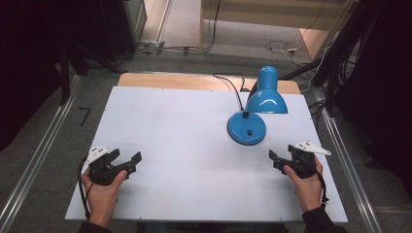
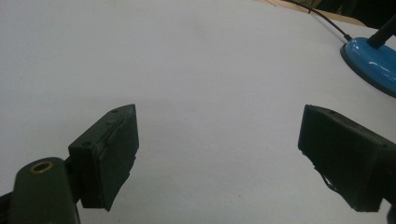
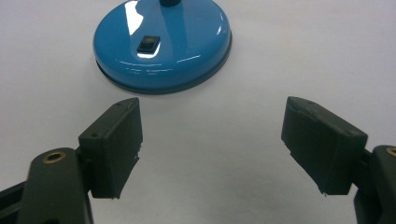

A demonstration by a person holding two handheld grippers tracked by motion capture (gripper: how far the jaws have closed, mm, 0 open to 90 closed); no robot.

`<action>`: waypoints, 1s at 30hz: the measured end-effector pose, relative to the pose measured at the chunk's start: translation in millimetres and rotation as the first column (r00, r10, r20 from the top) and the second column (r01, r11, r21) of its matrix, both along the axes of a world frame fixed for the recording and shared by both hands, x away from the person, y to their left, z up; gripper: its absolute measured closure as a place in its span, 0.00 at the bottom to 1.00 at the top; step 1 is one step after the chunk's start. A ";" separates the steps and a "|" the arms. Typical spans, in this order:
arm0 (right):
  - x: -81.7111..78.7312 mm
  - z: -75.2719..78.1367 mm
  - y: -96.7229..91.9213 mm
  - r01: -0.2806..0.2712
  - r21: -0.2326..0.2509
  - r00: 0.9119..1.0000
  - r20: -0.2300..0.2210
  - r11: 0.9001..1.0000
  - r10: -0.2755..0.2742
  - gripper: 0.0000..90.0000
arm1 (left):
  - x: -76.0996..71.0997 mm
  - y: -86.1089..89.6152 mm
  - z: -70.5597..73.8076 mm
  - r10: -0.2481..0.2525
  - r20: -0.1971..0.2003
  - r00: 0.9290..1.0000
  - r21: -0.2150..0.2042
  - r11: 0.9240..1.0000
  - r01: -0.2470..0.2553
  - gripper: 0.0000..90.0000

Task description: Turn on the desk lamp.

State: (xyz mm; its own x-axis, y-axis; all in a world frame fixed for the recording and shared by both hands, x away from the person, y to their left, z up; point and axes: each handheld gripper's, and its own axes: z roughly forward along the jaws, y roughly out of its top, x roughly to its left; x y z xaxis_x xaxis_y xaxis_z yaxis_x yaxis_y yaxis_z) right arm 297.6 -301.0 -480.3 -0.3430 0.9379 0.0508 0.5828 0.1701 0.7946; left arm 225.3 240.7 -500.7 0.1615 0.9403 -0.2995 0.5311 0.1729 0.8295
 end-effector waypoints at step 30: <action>18.6 -0.9 18.4 -0.044 0.007 0.999 0.005 0.999 0.044 0.33 | -0.2 0.1 0.3 -0.002 0.005 1.000 -0.001 1.000 0.002 0.15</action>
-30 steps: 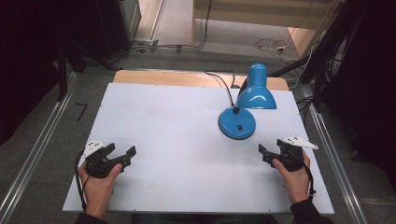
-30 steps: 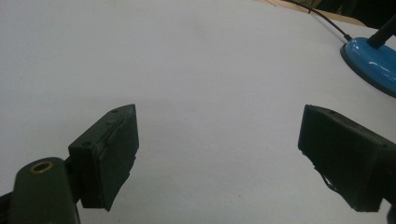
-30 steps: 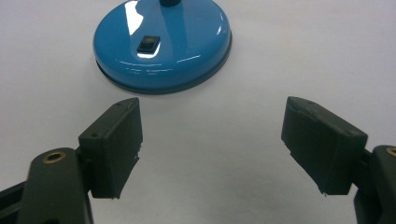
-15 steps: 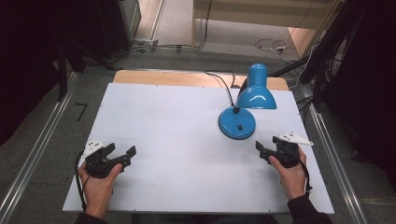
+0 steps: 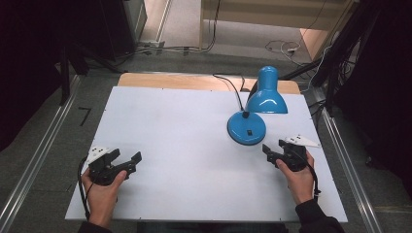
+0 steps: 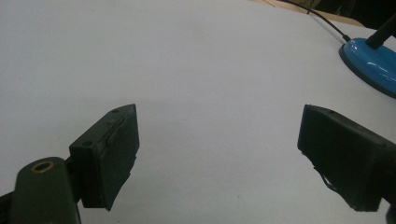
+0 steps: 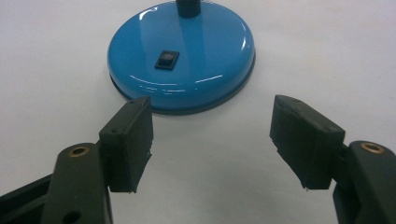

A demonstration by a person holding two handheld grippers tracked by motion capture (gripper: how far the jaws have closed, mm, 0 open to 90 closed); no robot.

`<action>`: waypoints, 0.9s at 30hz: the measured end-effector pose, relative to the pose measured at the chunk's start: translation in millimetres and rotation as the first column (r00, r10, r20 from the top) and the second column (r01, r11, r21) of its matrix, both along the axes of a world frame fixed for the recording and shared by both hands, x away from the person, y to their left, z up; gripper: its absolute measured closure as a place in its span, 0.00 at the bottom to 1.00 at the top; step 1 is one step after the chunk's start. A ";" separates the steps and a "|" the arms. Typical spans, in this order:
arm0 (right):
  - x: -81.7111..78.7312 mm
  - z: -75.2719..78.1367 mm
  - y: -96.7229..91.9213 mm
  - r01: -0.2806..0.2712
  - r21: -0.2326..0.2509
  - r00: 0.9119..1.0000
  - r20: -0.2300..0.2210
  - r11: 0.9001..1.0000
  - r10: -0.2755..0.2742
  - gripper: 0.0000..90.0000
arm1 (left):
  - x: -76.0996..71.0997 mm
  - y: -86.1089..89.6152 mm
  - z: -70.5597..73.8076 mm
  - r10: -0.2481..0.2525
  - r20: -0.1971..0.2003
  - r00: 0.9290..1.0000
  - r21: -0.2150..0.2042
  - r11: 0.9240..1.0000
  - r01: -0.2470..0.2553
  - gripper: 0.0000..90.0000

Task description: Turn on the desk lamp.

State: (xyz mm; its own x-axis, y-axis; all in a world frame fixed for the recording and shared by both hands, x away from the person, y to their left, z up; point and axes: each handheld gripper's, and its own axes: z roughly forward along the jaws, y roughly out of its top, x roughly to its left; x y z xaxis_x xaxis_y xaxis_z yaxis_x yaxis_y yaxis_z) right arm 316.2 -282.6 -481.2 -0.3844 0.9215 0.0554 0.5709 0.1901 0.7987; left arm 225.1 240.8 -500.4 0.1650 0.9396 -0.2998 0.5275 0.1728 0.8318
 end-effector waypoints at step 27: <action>26.9 -3.4 19.6 -0.051 0.031 0.999 0.014 0.998 0.050 0.93 | 0.5 0.0 -0.7 0.000 -0.001 1.000 -0.006 1.000 0.000 0.15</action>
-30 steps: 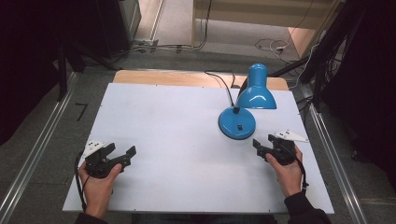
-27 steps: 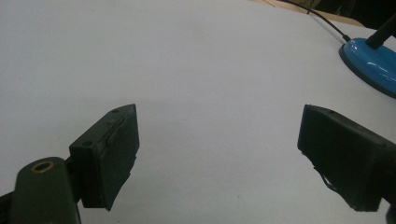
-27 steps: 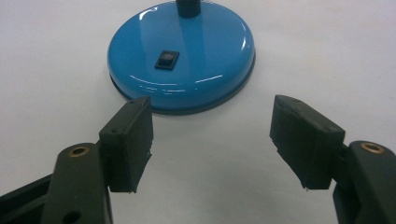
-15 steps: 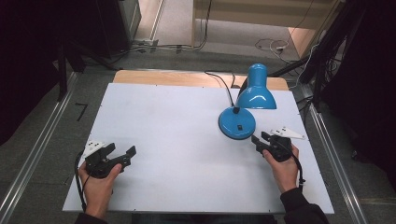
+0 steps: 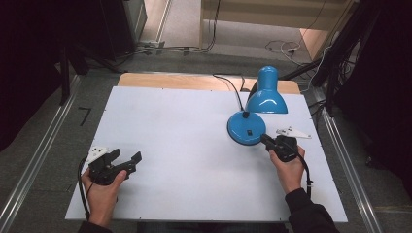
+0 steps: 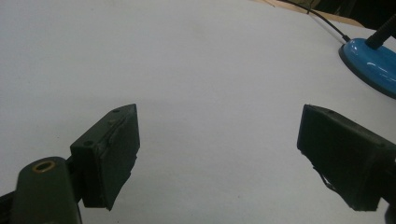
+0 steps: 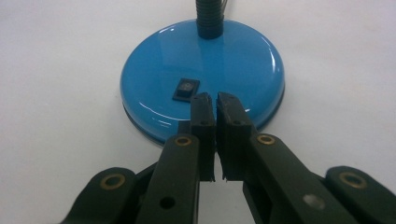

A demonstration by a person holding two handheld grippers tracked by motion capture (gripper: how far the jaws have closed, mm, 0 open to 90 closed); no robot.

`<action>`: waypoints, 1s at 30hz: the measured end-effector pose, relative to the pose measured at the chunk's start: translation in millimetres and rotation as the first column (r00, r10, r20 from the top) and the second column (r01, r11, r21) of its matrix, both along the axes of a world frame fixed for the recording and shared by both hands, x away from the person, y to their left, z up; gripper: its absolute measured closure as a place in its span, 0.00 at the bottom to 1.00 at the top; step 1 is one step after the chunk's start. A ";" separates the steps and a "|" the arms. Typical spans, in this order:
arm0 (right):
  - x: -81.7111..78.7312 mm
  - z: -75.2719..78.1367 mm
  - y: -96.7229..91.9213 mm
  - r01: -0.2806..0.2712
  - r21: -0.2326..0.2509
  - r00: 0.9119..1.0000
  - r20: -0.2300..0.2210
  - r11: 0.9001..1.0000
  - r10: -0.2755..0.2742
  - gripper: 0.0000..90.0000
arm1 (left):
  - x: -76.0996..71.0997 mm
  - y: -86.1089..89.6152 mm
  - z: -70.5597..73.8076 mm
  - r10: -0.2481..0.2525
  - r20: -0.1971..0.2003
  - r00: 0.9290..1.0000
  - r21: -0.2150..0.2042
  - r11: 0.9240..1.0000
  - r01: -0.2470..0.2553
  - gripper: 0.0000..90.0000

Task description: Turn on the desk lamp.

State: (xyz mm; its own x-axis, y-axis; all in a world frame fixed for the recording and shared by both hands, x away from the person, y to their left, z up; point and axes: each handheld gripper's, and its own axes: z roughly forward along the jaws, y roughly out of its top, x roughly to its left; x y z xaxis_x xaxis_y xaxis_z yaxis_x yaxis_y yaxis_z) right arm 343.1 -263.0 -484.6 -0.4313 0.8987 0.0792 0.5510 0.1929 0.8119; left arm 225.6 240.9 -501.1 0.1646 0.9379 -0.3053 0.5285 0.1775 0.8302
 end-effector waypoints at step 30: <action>27.1 -7.5 28.0 -0.006 -0.006 1.000 0.013 1.000 0.006 0.93 | 0.0 1.5 -0.2 0.002 -0.002 1.000 -0.004 1.000 -0.002 0.16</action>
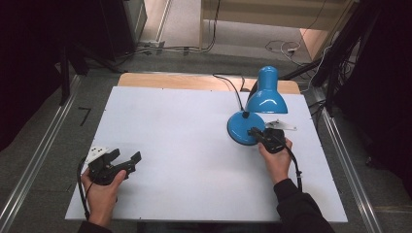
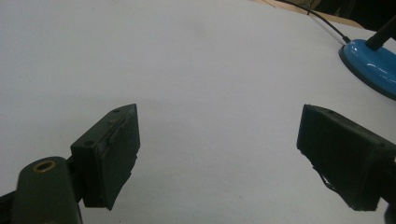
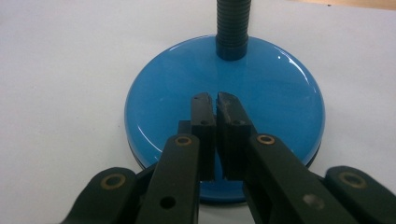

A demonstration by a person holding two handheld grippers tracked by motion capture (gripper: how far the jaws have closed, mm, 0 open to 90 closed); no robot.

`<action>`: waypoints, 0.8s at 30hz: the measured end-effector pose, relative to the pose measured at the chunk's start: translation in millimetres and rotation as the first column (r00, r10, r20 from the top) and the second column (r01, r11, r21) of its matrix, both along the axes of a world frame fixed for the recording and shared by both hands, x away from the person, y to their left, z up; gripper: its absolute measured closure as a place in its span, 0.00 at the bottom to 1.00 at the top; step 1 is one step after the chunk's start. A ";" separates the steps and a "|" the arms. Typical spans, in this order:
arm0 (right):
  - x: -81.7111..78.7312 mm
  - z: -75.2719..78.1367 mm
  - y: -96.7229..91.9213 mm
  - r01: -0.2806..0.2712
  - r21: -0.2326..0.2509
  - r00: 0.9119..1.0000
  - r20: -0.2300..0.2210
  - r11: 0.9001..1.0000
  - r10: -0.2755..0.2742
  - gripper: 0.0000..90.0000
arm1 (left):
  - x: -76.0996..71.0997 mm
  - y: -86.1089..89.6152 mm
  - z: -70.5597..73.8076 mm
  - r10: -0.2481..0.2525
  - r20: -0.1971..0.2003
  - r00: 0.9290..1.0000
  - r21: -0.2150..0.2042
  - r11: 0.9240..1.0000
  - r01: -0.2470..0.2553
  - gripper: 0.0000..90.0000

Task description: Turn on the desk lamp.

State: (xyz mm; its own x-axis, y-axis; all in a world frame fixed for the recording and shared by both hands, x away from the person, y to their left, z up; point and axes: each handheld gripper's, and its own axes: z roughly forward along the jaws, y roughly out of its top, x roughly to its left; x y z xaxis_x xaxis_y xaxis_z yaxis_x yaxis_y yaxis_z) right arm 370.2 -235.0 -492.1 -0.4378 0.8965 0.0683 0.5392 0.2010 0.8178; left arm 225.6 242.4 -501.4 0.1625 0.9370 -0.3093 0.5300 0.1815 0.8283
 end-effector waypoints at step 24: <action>5.4 -3.9 3.5 0.003 -0.015 1.000 -0.004 1.000 -0.003 0.93 | -0.2 0.6 0.0 -0.004 -0.001 1.000 -0.002 1.000 0.004 0.16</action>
